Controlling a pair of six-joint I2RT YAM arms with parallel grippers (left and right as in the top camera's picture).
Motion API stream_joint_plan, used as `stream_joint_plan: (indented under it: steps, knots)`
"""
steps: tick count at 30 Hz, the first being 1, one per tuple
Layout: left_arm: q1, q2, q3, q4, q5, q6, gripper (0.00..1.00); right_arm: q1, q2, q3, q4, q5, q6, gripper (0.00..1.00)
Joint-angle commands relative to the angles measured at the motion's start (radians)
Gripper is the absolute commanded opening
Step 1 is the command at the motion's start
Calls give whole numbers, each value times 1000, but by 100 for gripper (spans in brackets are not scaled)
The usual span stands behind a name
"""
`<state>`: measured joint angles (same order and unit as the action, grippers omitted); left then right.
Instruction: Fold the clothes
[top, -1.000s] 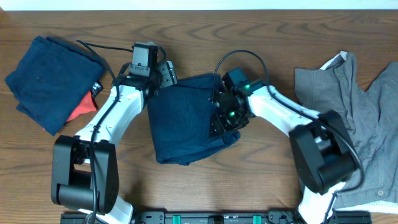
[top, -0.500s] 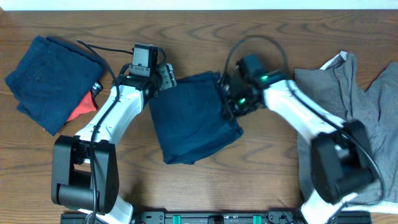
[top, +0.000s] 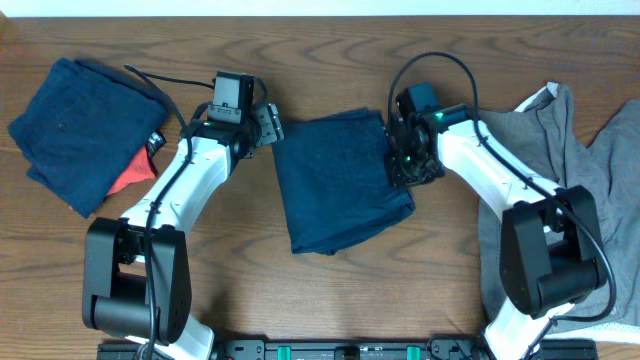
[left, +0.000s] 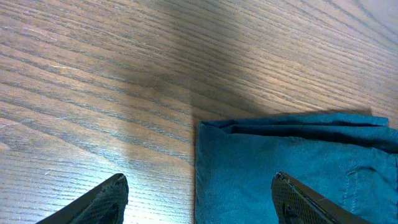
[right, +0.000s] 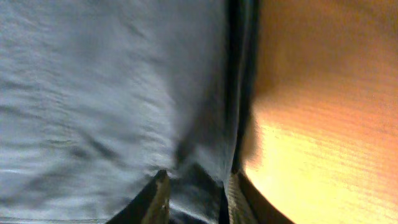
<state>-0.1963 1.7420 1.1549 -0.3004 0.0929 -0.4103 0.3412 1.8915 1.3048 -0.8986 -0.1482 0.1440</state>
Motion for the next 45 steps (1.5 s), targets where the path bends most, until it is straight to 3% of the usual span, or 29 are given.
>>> stream_joint_plan:
  steps: [1, 5, 10, 24, 28, 30, 33, 39, 45]
  knots:
    - [8, -10, 10, 23, -19, 18, 75, -18, -16, 2, -33, 139, 98, 33]
    - [8, -10, 10, 97, -19, 18, 75, -28, -78, 12, -23, 69, 108, 31]
    - [8, 18, 10, 195, -19, 18, 70, -2, -140, 12, 13, -245, -11, 31]
    - [7, 212, 10, 147, 14, 27, 65, 158, -64, -90, 50, -190, 61, 31]
    - [7, 226, 10, 40, 14, 66, 58, 155, -58, -143, 80, -170, 63, 30]
    - [7, 225, 10, -55, 14, 66, 47, 149, -58, -167, 80, -100, 85, 31]
    - [7, 225, 10, -212, 15, 66, 38, 136, -58, -208, 104, 21, 100, 33]
    - [7, 225, 10, -556, 31, 66, 38, 67, -57, -248, 237, 257, 88, 38]
    - [8, 207, 11, -682, 82, 72, 38, 13, -57, -248, 383, 163, -4, 50]
